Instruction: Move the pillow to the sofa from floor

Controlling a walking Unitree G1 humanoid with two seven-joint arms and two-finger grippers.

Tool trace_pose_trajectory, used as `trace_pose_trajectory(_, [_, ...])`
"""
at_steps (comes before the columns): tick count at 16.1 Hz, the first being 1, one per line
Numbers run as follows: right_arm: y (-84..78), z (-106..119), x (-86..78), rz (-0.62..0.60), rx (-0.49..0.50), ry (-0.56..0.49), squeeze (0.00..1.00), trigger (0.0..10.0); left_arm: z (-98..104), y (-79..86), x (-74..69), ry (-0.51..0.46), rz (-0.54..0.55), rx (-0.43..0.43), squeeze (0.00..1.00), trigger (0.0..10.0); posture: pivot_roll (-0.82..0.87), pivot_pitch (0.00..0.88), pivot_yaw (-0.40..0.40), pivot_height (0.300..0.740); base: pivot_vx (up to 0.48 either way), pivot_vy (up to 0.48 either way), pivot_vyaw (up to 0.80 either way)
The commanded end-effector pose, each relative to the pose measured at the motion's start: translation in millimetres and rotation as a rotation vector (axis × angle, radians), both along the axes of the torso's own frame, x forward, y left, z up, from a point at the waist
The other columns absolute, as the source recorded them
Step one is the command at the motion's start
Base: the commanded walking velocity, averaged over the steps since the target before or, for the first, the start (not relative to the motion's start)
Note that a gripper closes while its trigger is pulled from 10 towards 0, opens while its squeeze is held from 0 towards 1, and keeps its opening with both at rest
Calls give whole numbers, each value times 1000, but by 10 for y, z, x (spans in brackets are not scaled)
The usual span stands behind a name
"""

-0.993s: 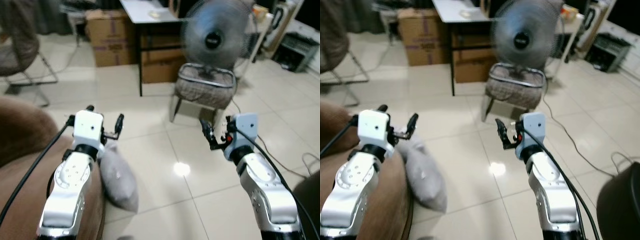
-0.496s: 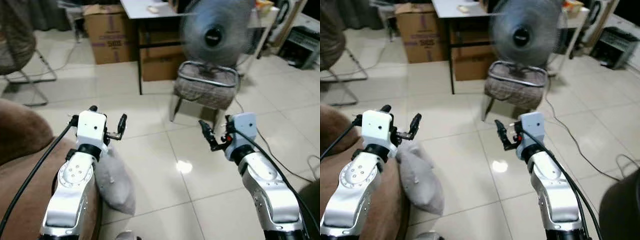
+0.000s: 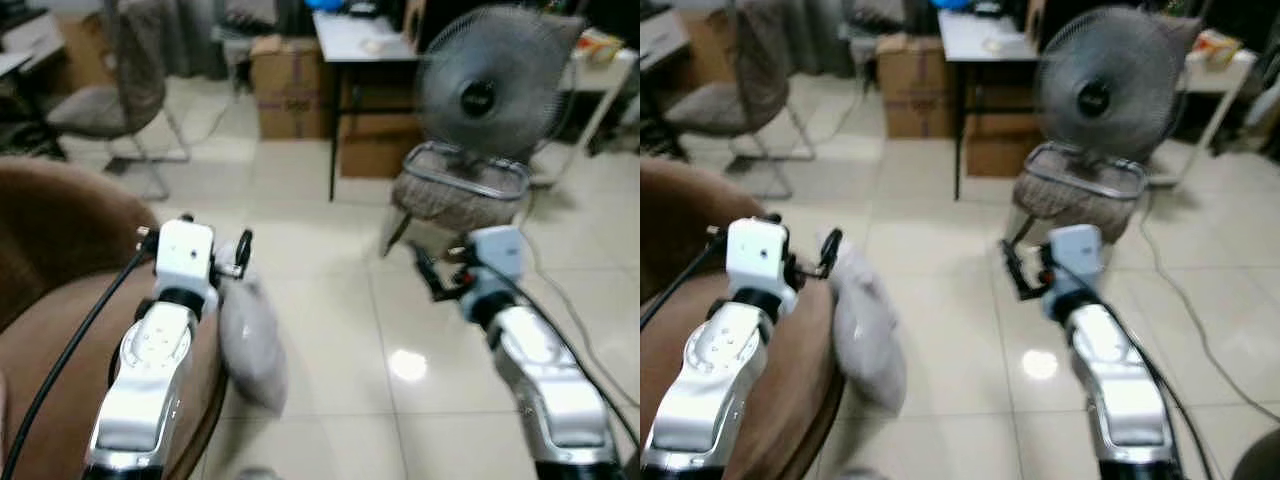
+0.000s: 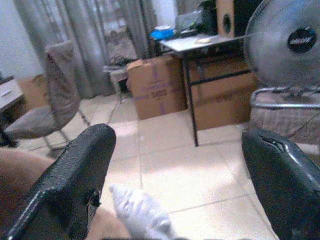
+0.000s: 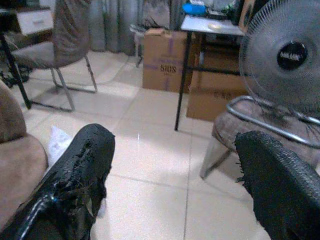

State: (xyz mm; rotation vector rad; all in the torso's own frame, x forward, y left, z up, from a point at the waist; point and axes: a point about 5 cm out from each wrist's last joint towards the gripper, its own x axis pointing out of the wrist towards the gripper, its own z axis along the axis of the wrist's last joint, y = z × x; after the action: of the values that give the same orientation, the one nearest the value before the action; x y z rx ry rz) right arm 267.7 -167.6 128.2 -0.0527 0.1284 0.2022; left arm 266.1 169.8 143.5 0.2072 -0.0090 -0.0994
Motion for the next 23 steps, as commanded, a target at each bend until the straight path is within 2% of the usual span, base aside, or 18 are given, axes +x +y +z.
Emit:
trace_pose_trajectory(1, [55,14,4,14,6,-11,0,10000,-18,54,6,16,16,25,0,10000,59,0,2,740,0,0,0])
trace_pose_trajectory(4, [76,4,-27,18,9,-12,0,10000,-7,36,0,5,2,19,0,10000,59,0,2,740,0,0,0])
trace_pose_trajectory(13, [81,106,14,16,6,-21,0,10000,3,21,14,0,-10,8,0,10000,58,0,2,740,329,0,0])
trace_pose_trajectory(17, [101,98,3,54,-57,-21,0,10000,3,23,13,-1,-7,9,0,10000,59,0,0,740,351,0,0])
trace_pose_trajectory(23, [154,-10,3,105,-89,2,0,10000,7,51,11,-4,-7,23,0,10000,63,0,-1,740,351,0,800])
